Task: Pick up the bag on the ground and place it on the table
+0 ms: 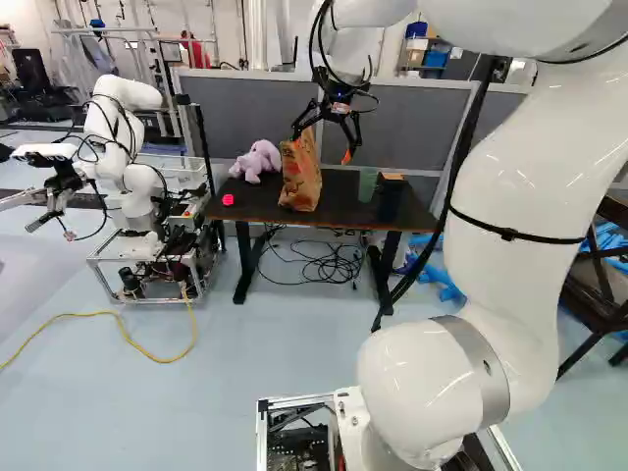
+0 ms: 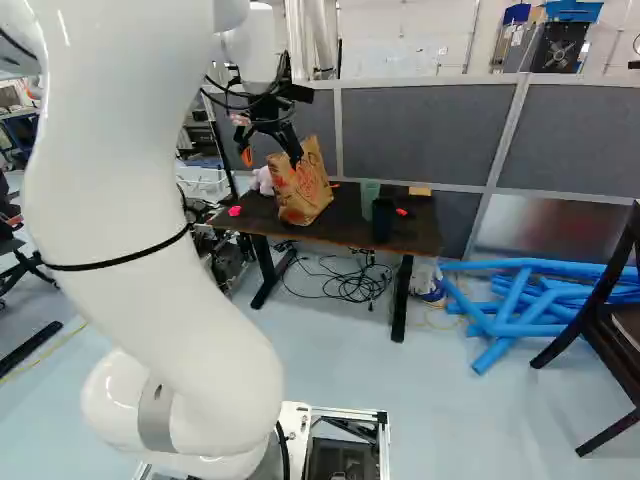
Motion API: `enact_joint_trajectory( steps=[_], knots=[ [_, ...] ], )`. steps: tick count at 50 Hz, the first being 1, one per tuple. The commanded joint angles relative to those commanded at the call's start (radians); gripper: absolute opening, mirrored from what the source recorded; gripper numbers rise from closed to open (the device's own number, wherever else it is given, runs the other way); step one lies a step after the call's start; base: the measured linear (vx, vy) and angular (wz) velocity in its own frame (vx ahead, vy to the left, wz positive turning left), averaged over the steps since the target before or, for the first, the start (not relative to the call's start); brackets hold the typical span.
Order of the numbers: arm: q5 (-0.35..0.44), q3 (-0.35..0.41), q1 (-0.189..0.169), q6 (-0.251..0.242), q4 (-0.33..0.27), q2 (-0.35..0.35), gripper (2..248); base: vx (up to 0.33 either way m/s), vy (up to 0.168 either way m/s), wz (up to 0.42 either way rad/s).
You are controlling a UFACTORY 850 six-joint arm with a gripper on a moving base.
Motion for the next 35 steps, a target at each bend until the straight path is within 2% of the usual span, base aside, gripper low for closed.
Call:
enact_joint_trajectory(
  steps=[18,35],
  knots=[
    [0.073,0.05,-0.002,-0.009,-0.007,0.017,247,0.0,0.0,0.0],
    [0.178,0.122,-0.006,-0.023,-0.016,0.042,247,0.0,0.0,0.0]
  ],
)
